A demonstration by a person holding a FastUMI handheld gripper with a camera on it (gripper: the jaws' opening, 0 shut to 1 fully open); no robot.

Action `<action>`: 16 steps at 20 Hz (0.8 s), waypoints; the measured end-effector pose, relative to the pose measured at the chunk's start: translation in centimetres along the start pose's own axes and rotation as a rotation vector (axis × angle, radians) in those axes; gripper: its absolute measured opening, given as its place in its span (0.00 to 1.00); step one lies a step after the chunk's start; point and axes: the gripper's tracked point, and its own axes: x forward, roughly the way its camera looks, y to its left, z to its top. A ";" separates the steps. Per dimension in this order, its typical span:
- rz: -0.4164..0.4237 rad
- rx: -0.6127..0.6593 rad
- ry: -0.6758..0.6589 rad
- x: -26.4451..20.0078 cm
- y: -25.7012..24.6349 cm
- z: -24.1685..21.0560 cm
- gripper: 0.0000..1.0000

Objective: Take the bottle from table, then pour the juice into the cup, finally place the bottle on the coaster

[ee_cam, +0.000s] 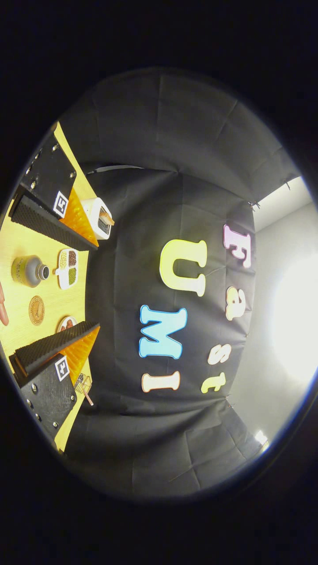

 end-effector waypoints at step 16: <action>0.070 0.094 -0.020 2.0 2.1 -9.6 0.98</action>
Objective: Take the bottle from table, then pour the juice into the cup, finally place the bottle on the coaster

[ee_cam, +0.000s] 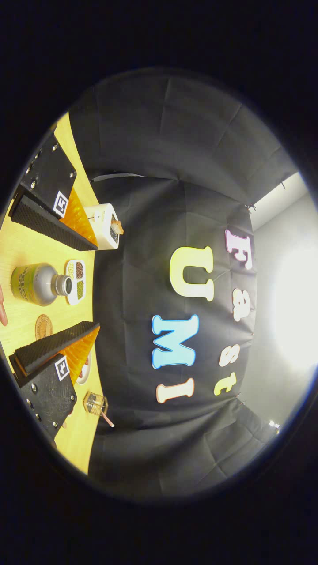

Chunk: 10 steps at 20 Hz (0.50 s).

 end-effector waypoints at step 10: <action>0.013 -0.060 0.088 1.1 0.4 -5.9 0.98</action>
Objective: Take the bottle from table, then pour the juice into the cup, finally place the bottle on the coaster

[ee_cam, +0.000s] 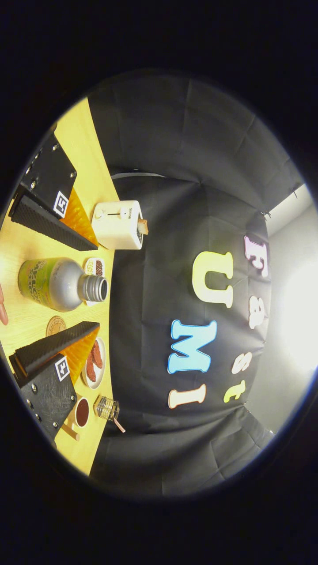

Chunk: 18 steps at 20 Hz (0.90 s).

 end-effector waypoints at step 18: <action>-0.024 0.008 0.056 1.1 -0.1 -4.7 0.81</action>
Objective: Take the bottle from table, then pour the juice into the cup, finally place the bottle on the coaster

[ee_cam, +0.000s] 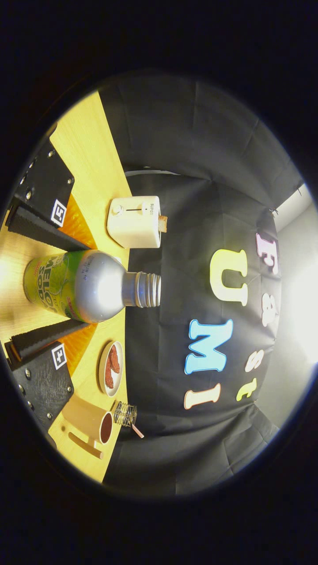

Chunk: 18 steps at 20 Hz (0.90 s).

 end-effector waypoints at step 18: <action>0.028 0.385 -0.082 0.8 -5.6 5.4 0.77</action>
